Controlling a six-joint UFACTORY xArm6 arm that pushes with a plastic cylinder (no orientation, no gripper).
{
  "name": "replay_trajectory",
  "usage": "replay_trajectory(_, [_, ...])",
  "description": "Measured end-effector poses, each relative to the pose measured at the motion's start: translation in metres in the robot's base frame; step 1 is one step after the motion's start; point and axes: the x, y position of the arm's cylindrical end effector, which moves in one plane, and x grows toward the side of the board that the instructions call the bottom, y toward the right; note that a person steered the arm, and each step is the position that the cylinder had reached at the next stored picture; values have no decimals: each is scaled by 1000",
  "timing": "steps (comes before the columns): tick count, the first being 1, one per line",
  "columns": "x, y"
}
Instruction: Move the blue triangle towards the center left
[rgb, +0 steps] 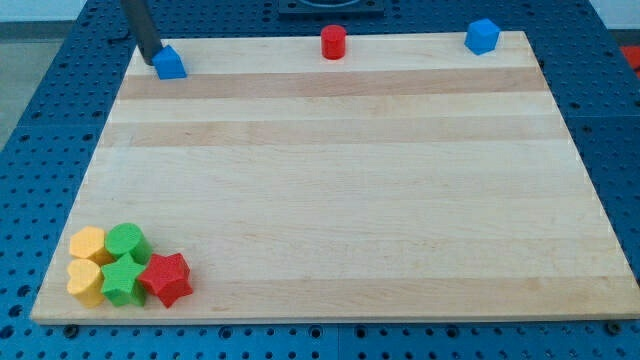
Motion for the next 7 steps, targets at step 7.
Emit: replay_trajectory(7, [104,85])
